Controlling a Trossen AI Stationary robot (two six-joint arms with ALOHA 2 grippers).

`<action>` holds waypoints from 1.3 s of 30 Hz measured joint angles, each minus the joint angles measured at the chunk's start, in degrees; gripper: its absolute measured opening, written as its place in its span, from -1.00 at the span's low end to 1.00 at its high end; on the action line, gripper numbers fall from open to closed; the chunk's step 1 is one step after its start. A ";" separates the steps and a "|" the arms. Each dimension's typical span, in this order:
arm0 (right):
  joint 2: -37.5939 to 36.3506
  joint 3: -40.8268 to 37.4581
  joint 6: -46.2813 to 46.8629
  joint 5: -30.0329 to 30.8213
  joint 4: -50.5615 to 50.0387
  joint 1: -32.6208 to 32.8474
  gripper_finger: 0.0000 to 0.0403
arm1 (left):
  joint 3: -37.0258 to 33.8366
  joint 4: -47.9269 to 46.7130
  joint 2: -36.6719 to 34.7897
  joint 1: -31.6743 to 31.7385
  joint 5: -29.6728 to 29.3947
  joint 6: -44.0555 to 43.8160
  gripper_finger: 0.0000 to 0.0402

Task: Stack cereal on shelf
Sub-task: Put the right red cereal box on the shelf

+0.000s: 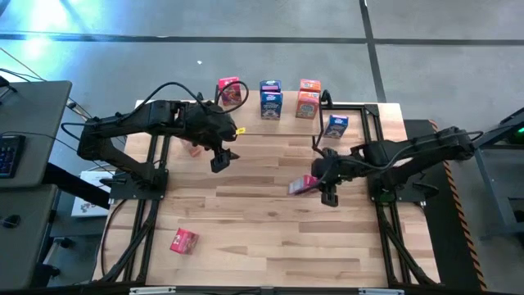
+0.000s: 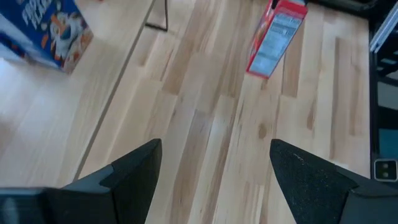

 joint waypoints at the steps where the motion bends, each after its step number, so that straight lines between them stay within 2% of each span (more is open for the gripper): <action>1: 0.00 0.37 -0.42 -0.02 0.68 -0.35 -0.31 | 0.00 0.71 0.00 -0.10 0.00 0.37 0.44; 22: 0.00 5.70 -6.29 -0.32 17.04 -4.51 -0.31 | 0.00 16.12 0.00 -3.36 0.01 4.51 0.44; 28: 0.00 7.71 -6.29 -0.30 18.24 -4.96 -0.31 | 0.00 17.21 0.20 -3.34 0.00 5.14 0.44; 39: 0.74 8.19 -7.36 -0.35 16.72 -4.93 -0.32 | -0.04 21.17 7.39 -4.21 0.63 10.87 0.44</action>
